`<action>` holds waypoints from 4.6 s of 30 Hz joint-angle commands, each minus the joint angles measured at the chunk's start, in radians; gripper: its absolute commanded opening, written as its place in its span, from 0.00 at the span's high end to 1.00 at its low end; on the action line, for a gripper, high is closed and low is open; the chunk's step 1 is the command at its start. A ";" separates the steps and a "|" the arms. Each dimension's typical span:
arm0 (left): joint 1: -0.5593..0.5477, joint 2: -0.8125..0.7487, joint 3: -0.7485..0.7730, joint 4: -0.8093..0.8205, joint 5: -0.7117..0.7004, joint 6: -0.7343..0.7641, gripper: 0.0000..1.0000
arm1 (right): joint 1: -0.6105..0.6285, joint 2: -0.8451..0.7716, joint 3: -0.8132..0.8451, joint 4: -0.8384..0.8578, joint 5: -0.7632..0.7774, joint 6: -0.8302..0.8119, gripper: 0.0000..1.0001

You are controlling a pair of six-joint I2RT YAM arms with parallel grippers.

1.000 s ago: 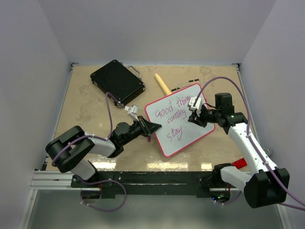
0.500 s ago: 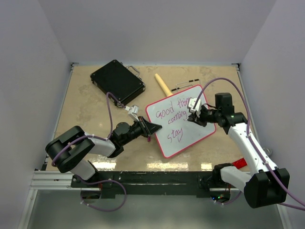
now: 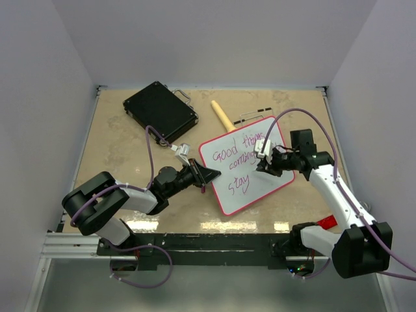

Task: Write a sentence on the whiteboard
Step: Write on the whiteboard with the whiteboard marker without the cap.

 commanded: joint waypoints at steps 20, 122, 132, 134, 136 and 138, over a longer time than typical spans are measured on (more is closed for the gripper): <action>0.001 -0.023 0.034 0.080 0.041 0.048 1.00 | 0.000 0.004 -0.013 0.055 0.025 0.023 1.00; 0.003 -0.029 0.017 0.091 0.035 0.048 1.00 | 0.024 -0.068 0.001 0.086 0.113 0.150 1.00; 0.003 -0.025 0.016 0.102 0.040 0.045 1.00 | 0.024 -0.024 -0.018 0.127 0.183 0.184 1.00; 0.003 -0.025 0.016 0.102 0.040 0.045 1.00 | 0.024 -0.019 -0.019 0.123 0.183 0.181 1.00; 0.004 -0.023 0.016 0.102 0.040 0.045 1.00 | 0.024 -0.010 -0.019 0.109 0.182 0.172 1.00; 0.004 -0.023 0.016 0.102 0.040 0.045 1.00 | 0.026 -0.008 -0.018 0.092 0.180 0.161 1.00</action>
